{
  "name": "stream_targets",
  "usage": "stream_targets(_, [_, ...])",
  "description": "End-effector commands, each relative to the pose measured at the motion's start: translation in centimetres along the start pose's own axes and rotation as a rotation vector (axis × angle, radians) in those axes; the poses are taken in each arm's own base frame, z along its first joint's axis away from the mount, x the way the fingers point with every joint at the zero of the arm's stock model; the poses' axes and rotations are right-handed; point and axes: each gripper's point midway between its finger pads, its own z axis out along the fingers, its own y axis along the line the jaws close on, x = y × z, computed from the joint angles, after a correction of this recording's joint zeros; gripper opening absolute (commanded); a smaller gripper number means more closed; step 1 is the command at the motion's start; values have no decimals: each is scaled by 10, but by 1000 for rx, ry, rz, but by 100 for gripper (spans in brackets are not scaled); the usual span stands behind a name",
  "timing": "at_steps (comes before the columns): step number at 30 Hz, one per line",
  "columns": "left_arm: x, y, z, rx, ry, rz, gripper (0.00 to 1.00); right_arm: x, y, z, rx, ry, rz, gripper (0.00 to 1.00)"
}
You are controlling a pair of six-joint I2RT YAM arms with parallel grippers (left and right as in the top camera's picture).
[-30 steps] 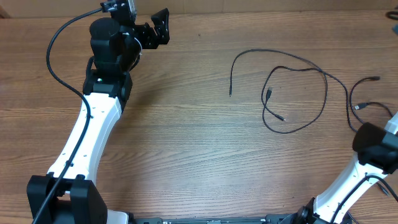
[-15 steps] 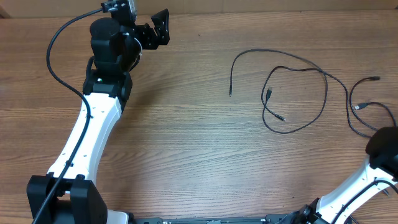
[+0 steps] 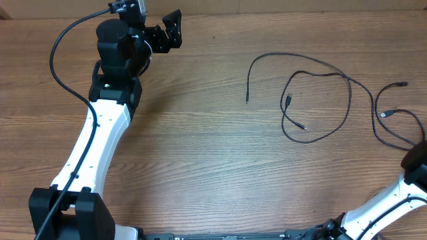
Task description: Untangle cables
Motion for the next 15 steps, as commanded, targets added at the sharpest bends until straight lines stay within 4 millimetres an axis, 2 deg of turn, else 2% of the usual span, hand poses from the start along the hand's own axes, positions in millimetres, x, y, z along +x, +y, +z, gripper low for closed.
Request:
stream_targets(1, [-4, -5, 0, 9, -8, 27, 100, 0, -14, 9, 50, 9, 17, 100])
stream_targets(7, [0, 0, 0, -15, 5, 22, 100, 6, -23, 21, 113, 22, 25, 100])
stream_targets(11, [1, 0, 0, -15, 9, 21, 100, 12, -24, 31, 136, 36, 105, 100])
stream_targets(15, [2, 0, 0, -15, 12, 9, 100, 28, -9, 46, 91, 106, 135, 100])
